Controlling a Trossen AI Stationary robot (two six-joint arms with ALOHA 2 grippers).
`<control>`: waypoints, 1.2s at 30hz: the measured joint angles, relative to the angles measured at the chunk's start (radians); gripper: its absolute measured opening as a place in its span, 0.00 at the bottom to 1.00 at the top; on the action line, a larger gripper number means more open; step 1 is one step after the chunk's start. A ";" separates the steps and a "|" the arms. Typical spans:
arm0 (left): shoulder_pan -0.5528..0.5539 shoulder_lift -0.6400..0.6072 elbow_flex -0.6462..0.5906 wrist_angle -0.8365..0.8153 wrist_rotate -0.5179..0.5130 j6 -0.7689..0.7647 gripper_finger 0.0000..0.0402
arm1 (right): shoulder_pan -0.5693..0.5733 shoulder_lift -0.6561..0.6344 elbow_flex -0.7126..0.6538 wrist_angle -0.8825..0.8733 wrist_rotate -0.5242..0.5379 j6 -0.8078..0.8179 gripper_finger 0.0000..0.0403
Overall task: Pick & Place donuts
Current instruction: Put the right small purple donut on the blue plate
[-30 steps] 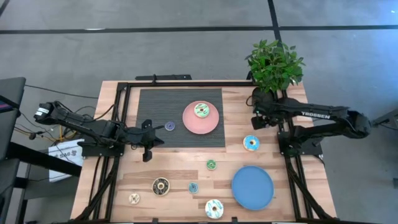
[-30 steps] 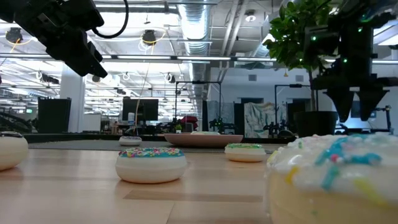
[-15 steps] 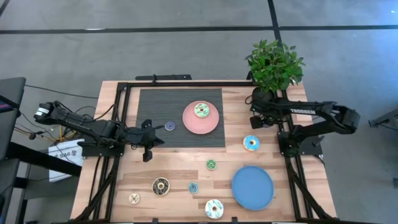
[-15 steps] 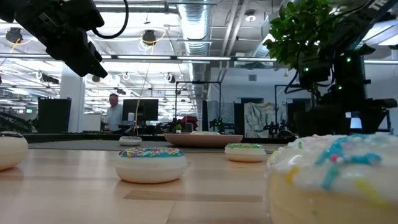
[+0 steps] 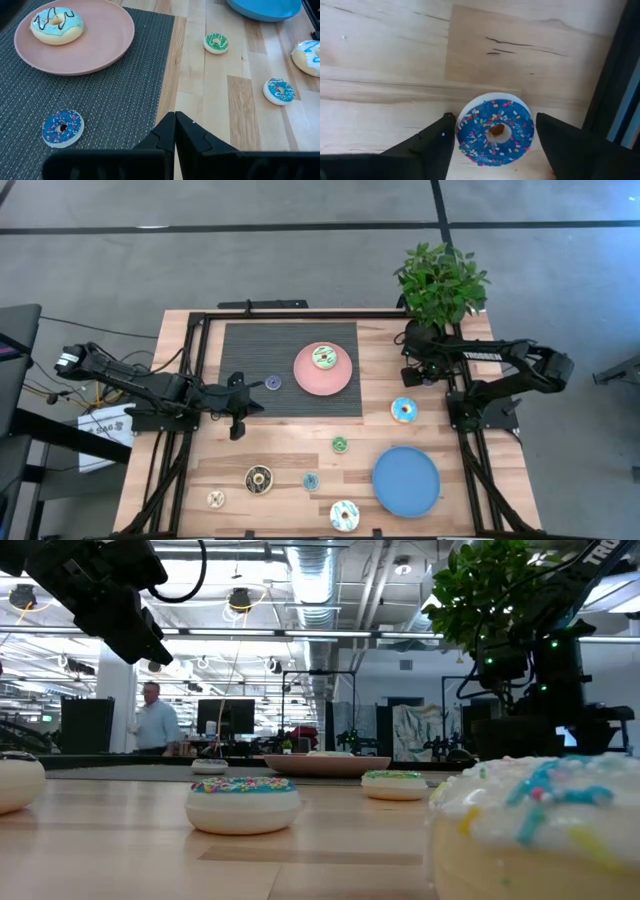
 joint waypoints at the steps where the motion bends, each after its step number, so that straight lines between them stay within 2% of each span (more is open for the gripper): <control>1: 0.000 0.000 0.000 0.000 0.000 0.000 0.00 | 0.000 0.000 0.000 0.002 -0.003 0.000 0.62; 11: 0.000 0.000 0.000 0.000 0.000 0.000 0.00 | 0.000 0.001 0.001 0.010 -0.014 0.006 0.44; 16: 0.000 0.000 0.000 0.000 0.000 -0.008 0.00 | 0.002 -0.029 0.020 -0.001 -0.029 0.008 0.41; 23: 0.000 0.000 0.000 0.000 0.000 -0.028 0.00 | 0.056 -0.168 0.084 -0.071 -0.070 0.037 0.42; 30: 0.000 0.000 0.000 0.000 0.000 -0.030 0.00 | 0.215 -0.343 0.141 -0.100 -0.109 0.150 0.40; 36: 0.000 0.000 0.000 0.000 0.000 -0.029 0.00 | 0.460 -0.406 0.220 -0.100 -0.106 0.337 0.37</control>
